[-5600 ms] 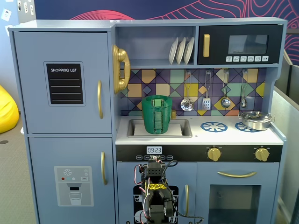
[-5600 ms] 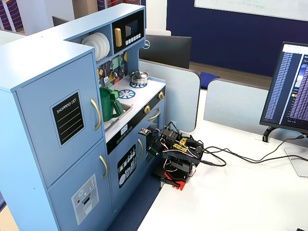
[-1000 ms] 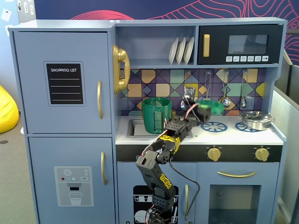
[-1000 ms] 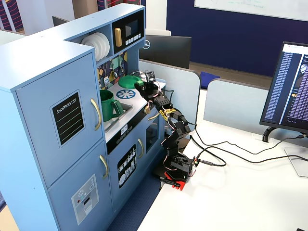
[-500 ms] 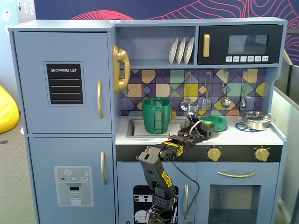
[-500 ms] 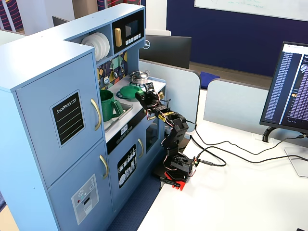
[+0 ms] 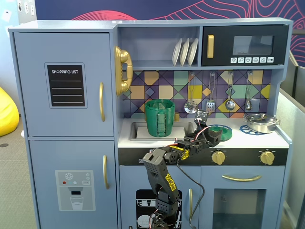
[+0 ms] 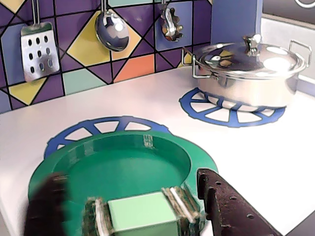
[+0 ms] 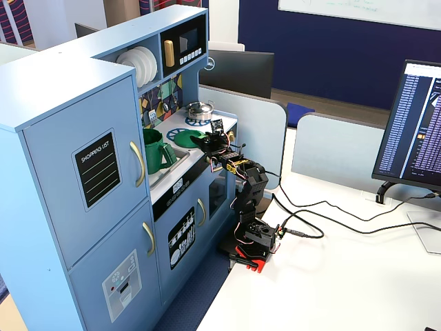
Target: Take off the lid from the green recipient and place it on the counter
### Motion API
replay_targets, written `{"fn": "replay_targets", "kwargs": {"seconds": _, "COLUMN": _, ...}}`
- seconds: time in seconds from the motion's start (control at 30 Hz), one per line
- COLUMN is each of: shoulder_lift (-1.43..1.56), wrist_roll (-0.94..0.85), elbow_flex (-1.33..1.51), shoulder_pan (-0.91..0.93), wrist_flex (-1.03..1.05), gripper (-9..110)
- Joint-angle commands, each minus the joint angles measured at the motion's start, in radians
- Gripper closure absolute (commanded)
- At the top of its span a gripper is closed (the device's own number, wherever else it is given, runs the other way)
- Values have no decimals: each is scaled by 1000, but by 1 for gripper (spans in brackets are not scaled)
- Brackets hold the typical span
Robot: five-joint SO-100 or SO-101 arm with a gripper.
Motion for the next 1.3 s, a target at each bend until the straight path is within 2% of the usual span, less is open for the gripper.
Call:
{"fn": "replay_targets", "kwargs": {"seconds": 0.0, "shoulder_lift": 152, "wrist_roll": 15, "elbow_flex": 3, "shoulder_pan": 2, "wrist_flex": 66, "gripper": 67}}
{"fn": "replay_targets", "kwargs": {"seconds": 0.33, "shoulder_lift": 755, "wrist_roll": 46, "elbow_flex": 241, "shoulder_pan": -158, "wrist_flex": 755, "gripper": 72}}
{"fn": "replay_targets", "kwargs": {"seconds": 0.5, "shoulder_lift": 881, "wrist_roll": -2, "elbow_flex": 250, "shoulder_pan": -230, "wrist_flex": 1124, "gripper": 73}}
{"fn": "replay_targets", "kwargs": {"seconds": 0.67, "shoulder_lift": 969, "wrist_roll": -3, "elbow_flex": 275, "shoulder_pan": -362, "wrist_flex": 1368, "gripper": 76}}
{"fn": "replay_targets", "kwargs": {"seconds": 0.83, "shoulder_lift": 1029, "wrist_roll": 26, "elbow_flex": 342, "shoulder_pan": -505, "wrist_flex": 1519, "gripper": 83}}
{"fn": "replay_targets", "kwargs": {"seconds": 0.97, "shoulder_lift": 1078, "wrist_roll": -54, "elbow_flex": 454, "shoulder_pan": -565, "wrist_flex": 1591, "gripper": 86}}
{"fn": "replay_targets", "kwargs": {"seconds": 1.27, "shoulder_lift": 1189, "wrist_roll": -55, "elbow_flex": 696, "shoulder_pan": -606, "wrist_flex": 1600, "gripper": 86}}
